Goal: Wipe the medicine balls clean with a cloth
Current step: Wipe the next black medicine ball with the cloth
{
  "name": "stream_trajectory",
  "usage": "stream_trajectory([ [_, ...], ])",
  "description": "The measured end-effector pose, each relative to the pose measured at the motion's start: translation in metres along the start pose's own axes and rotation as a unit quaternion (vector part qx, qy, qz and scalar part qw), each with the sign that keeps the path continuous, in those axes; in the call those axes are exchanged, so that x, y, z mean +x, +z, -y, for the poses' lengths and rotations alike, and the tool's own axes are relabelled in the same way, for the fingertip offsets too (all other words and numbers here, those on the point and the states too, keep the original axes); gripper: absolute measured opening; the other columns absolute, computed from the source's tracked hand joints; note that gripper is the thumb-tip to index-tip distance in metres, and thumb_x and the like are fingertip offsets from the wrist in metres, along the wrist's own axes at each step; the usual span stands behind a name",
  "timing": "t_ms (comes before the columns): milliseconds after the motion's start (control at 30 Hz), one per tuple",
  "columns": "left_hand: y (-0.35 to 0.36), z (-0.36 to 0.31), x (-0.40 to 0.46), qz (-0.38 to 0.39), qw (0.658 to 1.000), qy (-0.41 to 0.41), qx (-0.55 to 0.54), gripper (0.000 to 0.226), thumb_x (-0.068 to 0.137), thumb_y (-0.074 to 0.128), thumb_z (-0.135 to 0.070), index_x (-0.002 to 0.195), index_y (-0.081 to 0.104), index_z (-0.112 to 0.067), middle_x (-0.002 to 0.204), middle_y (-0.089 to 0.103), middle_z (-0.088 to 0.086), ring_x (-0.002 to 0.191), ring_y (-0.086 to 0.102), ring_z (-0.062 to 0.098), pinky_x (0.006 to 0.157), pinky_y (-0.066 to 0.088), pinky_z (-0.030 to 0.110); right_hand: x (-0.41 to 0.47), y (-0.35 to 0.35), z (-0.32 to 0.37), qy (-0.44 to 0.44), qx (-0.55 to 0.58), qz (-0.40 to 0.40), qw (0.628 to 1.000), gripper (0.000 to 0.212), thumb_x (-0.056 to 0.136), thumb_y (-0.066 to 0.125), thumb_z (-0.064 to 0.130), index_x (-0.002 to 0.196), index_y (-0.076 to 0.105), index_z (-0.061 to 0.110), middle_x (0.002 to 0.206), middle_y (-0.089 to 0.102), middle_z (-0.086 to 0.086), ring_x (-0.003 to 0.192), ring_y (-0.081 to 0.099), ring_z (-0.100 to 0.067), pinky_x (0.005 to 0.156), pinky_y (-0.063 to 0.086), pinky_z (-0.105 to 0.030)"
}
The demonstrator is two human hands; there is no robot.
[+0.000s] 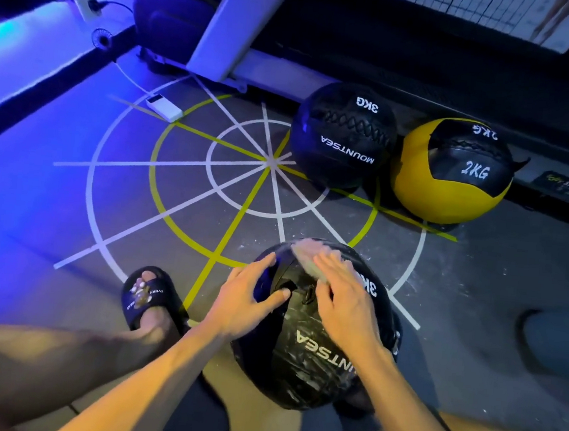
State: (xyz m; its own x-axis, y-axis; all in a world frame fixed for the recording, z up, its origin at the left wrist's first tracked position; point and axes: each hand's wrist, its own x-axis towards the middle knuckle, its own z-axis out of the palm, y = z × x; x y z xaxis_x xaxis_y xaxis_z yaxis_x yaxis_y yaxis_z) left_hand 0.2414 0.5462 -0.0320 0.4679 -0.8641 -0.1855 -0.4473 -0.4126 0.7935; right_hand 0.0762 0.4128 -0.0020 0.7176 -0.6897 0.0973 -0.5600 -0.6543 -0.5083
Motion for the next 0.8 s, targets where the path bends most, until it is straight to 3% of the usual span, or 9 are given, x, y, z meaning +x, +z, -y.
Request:
stream_trajectory([
  [100,0.003,0.001,0.003,0.003,1.000,-0.015,0.001,0.075,0.095,0.060,-0.060,0.159,0.035,-0.031,0.146,0.041,-0.027,0.137,0.031,0.005,0.112,0.024,0.023,0.010,0.004,0.017,0.025,0.002,-0.007,1.000,0.045,0.102,0.045,0.016,0.146,0.054,0.014,0.153,0.050,-0.004,0.146,0.038,-0.015,0.122,0.016,-0.022],
  [167,0.003,0.007,0.007,0.010,1.000,-0.016,0.010,0.072,0.093,0.057,-0.065,0.156,0.036,-0.037,0.147,0.047,-0.028,0.135,0.043,0.009,0.116,0.034,0.033,-0.002,0.011,0.027,-0.074,-0.009,0.030,0.997,0.046,0.098,0.043,0.020,0.139,0.061,0.012,0.145,0.057,-0.005,0.139,0.048,-0.021,0.120,0.034,-0.038],
  [267,0.002,0.016,0.011,0.029,0.999,-0.014,0.022,0.074,0.089,0.056,-0.061,0.156,0.034,-0.041,0.151,0.050,-0.022,0.140,0.046,0.014,0.116,0.038,0.045,-0.019,0.004,0.013,-0.168,-0.009,0.065,0.984,0.047,0.091,0.048,0.020,0.132,0.066,0.009,0.141,0.061,-0.006,0.136,0.053,-0.020,0.117,0.038,-0.035],
  [367,0.003,0.008,0.005,0.010,1.000,-0.010,0.024,0.078,0.086,0.053,-0.054,0.159,0.034,-0.032,0.158,0.042,-0.016,0.146,0.033,0.014,0.120,0.024,0.030,-0.018,-0.019,0.000,-0.216,-0.051,0.101,0.970,0.049,0.088,0.048,0.021,0.132,0.067,0.012,0.140,0.062,-0.004,0.134,0.055,-0.019,0.114,0.042,-0.033],
  [467,0.005,0.000,0.003,0.007,1.000,-0.018,-0.003,0.070,0.093,0.052,-0.055,0.157,0.038,-0.031,0.156,0.045,-0.013,0.144,0.033,0.015,0.115,0.025,0.028,0.006,-0.025,-0.005,-0.136,-0.075,0.152,0.976,0.057,0.091,0.035,0.030,0.142,0.059,0.020,0.149,0.053,0.002,0.141,0.048,-0.019,0.114,0.042,-0.049],
  [533,0.005,-0.004,0.005,0.007,1.000,-0.017,0.010,0.065,0.098,0.053,-0.054,0.156,0.039,-0.030,0.155,0.048,-0.011,0.141,0.036,0.017,0.118,0.027,0.034,0.018,-0.025,-0.003,-0.080,-0.062,0.119,0.988,0.053,0.091,0.040,0.025,0.139,0.060,0.019,0.148,0.055,0.000,0.139,0.050,-0.023,0.112,0.042,-0.053],
  [633,0.006,-0.007,0.004,0.000,1.000,-0.008,0.021,0.064,0.098,0.051,-0.054,0.156,0.040,-0.030,0.154,0.049,-0.010,0.139,0.039,0.020,0.119,0.030,0.042,0.001,-0.020,0.015,-0.153,-0.064,0.099,0.981,0.048,0.088,0.048,0.016,0.133,0.065,0.011,0.140,0.061,-0.008,0.136,0.052,-0.021,0.115,0.041,-0.046],
  [733,0.002,-0.003,0.006,0.006,1.000,-0.021,-0.002,0.070,0.091,0.046,-0.056,0.155,0.042,-0.029,0.154,0.050,-0.010,0.142,0.041,0.019,0.120,0.031,0.043,-0.024,-0.030,0.018,-0.289,-0.093,0.155,0.940,0.050,0.082,0.046,0.015,0.126,0.068,0.010,0.136,0.064,-0.006,0.136,0.051,-0.021,0.121,0.031,-0.034],
  [800,0.001,0.001,0.008,0.015,1.000,-0.017,-0.008,0.074,0.089,0.045,-0.062,0.155,0.042,-0.030,0.154,0.050,-0.011,0.143,0.043,0.017,0.120,0.034,0.046,-0.019,-0.035,-0.004,-0.305,-0.115,0.151,0.933,0.054,0.080,0.045,0.018,0.130,0.067,0.014,0.141,0.061,-0.004,0.138,0.049,-0.019,0.121,0.029,-0.033],
])
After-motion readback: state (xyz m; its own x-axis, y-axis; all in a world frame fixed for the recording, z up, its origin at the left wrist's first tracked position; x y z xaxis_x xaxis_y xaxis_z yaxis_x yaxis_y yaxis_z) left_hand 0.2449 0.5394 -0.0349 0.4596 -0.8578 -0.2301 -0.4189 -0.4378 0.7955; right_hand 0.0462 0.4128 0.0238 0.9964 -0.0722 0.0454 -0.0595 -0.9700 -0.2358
